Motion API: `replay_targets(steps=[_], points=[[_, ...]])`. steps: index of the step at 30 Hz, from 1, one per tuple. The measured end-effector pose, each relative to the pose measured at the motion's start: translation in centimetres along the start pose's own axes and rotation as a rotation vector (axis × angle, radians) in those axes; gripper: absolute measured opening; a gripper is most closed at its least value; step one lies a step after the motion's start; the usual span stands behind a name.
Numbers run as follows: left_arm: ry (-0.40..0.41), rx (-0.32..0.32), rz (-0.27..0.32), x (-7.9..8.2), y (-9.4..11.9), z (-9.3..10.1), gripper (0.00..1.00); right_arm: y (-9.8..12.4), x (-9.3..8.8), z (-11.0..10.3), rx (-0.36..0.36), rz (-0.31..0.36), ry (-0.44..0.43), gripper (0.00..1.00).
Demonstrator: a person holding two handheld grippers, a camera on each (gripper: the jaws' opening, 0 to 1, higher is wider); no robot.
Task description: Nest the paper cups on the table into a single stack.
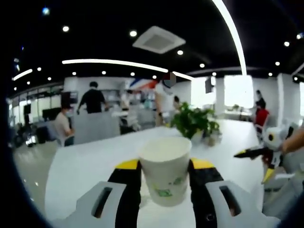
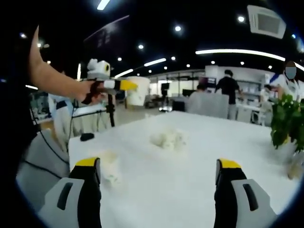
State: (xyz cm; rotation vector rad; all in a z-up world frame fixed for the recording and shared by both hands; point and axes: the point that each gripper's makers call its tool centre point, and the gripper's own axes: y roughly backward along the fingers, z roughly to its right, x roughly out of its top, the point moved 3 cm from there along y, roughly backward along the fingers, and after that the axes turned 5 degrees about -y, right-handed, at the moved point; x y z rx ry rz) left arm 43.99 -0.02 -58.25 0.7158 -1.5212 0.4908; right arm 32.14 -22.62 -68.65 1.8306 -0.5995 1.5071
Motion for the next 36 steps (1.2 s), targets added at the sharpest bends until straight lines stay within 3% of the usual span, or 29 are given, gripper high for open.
replay_targets(steps=[13, 23, 36], points=[[0.023, -0.01, 0.019, 0.2, 1.1, 2.0, 0.37, 0.7, 0.9, 0.0, -0.026, 0.029, -0.011, 1.0], [-0.058, -0.057, 0.03, 0.2, 2.4, 4.4, 0.37, 1.0, 1.0, -0.4, -0.024, 0.022, -0.006, 1.0], [-0.063, -0.088, 0.036, -0.4, 4.2, 6.4, 0.36, 0.9, 1.1, -0.9, -0.019, 0.019, -0.005, 1.0]])
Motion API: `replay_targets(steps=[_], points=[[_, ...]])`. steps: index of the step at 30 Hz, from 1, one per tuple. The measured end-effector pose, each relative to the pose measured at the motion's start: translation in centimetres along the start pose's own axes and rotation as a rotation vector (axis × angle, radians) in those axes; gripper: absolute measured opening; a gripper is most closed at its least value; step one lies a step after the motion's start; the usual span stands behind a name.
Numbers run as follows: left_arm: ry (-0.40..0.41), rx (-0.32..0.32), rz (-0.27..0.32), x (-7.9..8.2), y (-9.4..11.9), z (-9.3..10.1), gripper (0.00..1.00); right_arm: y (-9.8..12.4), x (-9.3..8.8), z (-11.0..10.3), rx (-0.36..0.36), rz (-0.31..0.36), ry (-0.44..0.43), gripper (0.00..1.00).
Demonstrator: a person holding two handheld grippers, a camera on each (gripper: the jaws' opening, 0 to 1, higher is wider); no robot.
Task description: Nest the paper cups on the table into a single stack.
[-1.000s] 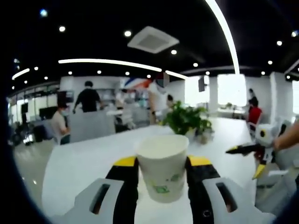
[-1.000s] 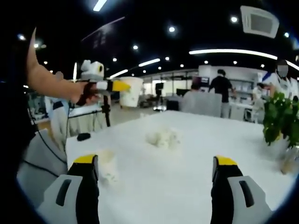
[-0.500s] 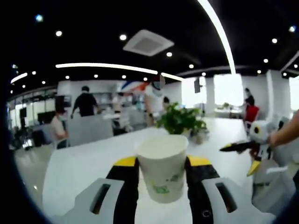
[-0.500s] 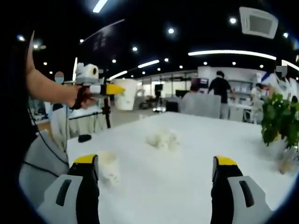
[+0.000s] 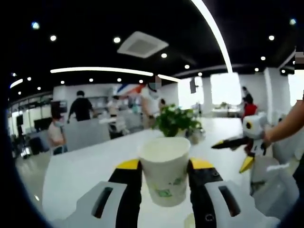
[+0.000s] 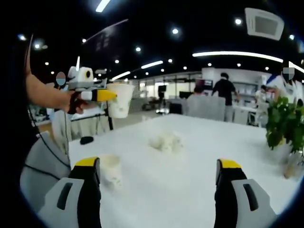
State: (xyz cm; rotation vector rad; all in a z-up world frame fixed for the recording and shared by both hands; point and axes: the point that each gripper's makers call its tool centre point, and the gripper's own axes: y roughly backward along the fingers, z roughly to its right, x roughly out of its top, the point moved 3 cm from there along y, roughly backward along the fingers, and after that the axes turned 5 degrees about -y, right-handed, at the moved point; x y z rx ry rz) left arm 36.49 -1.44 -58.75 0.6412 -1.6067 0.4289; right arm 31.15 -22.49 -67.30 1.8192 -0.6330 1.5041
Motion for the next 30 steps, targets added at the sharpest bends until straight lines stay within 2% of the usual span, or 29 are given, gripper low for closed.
replay_targets(steps=[13, 30], points=[[0.007, -0.025, 0.004, -1.0, 1.4, 1.4, 0.36, 0.1, 0.0, 0.0, 0.003, -0.008, 0.002, 0.99], [0.017, -0.052, 0.033, -0.7, 2.2, 3.0, 0.36, 0.0, -0.1, 0.1, 0.003, -0.011, -0.006, 0.98]])
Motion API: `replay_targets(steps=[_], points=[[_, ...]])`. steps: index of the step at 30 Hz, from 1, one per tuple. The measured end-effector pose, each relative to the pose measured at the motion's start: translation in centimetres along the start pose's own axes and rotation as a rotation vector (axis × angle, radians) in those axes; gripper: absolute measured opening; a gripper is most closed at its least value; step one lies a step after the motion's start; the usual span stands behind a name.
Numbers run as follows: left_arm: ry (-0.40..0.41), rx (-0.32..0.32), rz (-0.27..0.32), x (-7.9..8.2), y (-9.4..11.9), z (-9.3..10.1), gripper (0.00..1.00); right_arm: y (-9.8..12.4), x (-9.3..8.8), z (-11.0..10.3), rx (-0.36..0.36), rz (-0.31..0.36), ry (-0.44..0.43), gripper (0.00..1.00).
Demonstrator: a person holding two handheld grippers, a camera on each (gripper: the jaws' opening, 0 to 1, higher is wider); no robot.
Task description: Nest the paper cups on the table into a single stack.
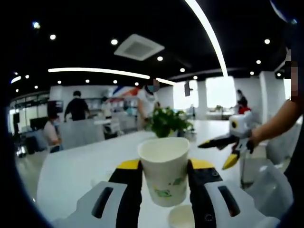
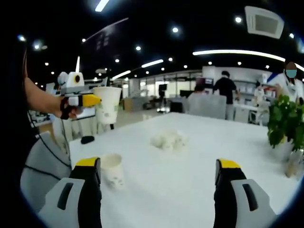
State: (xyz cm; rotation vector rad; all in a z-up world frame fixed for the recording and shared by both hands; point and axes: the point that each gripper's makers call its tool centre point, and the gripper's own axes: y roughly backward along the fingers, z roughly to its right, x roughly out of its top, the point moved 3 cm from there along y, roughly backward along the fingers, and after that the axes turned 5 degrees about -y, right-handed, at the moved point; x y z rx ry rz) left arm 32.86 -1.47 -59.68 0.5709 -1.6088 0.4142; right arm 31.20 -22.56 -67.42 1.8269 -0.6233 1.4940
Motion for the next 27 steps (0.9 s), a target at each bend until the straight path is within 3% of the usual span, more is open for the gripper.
replay_targets(steps=[12, 27], points=[[0.005, -0.011, -0.001, -0.7, 0.3, 1.8, 0.36, 0.0, -0.3, 0.0, 0.001, -0.006, -0.008, 0.98], [0.009, 0.018, 0.01, -1.2, -0.2, 1.6, 0.36, 0.0, -0.5, -0.1, 0.003, -0.012, -0.01, 0.98]])
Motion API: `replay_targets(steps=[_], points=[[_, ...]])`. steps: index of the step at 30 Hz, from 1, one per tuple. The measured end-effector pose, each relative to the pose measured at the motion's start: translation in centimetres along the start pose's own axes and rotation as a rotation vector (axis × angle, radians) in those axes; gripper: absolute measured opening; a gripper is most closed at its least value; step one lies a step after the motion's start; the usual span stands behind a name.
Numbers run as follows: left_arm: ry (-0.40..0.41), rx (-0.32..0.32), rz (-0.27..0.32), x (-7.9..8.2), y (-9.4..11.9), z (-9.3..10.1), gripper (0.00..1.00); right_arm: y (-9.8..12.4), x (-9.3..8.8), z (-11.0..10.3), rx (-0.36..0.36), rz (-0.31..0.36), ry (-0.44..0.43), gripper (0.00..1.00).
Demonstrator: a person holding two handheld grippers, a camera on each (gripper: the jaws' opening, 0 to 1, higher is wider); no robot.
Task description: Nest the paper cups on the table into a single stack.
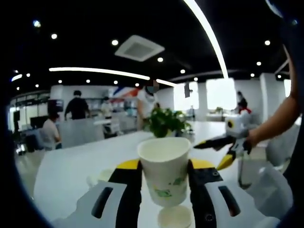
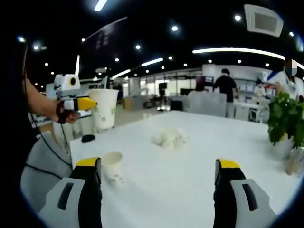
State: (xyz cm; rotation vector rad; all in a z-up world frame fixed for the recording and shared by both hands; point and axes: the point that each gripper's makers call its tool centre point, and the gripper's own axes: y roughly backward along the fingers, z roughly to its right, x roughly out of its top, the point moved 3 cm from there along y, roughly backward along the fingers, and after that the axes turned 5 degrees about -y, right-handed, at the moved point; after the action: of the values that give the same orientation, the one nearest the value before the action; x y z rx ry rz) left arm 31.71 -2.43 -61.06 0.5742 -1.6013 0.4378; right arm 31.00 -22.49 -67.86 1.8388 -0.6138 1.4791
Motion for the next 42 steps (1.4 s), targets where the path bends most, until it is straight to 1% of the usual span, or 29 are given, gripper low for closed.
replay_targets(steps=[2, 11, 16, 23, 32, 37, 39, 42], points=[[-0.009, 0.009, 0.0, -0.4, -0.1, 0.0, 0.36, 0.0, -0.1, 0.0, 0.0, 0.001, -0.003, 0.98], [0.017, 0.011, 0.0, -1.9, -0.6, 0.1, 0.36, 0.1, -0.6, -0.1, -0.001, -0.008, -0.013, 0.97], [0.019, 0.01, -0.008, -3.0, -0.8, 0.4, 0.36, 0.3, -0.7, 0.0, -0.004, -0.014, -0.012, 0.97], [0.04, 0.015, -0.012, -4.2, -1.0, 0.4, 0.35, 0.7, -0.8, 0.6, -0.013, -0.022, -0.014, 0.97], [0.036, 0.011, -0.044, -6.3, -1.0, 1.0, 0.36, 0.7, -0.7, 0.5, -0.011, -0.027, -0.011, 0.97], [0.041, 0.021, -0.065, -7.6, -0.9, 0.9, 0.36, 0.7, -0.9, 0.4, -0.011, -0.029, -0.015, 0.97], [0.041, 0.02, -0.087, -8.4, -0.9, 1.0, 0.36, 0.7, -0.8, 0.4, -0.009, -0.03, -0.014, 0.97], [0.046, 0.016, -0.103, -9.1, -0.9, 1.2, 0.36, 0.7, -0.7, 0.4, -0.01, -0.029, -0.014, 0.97]])
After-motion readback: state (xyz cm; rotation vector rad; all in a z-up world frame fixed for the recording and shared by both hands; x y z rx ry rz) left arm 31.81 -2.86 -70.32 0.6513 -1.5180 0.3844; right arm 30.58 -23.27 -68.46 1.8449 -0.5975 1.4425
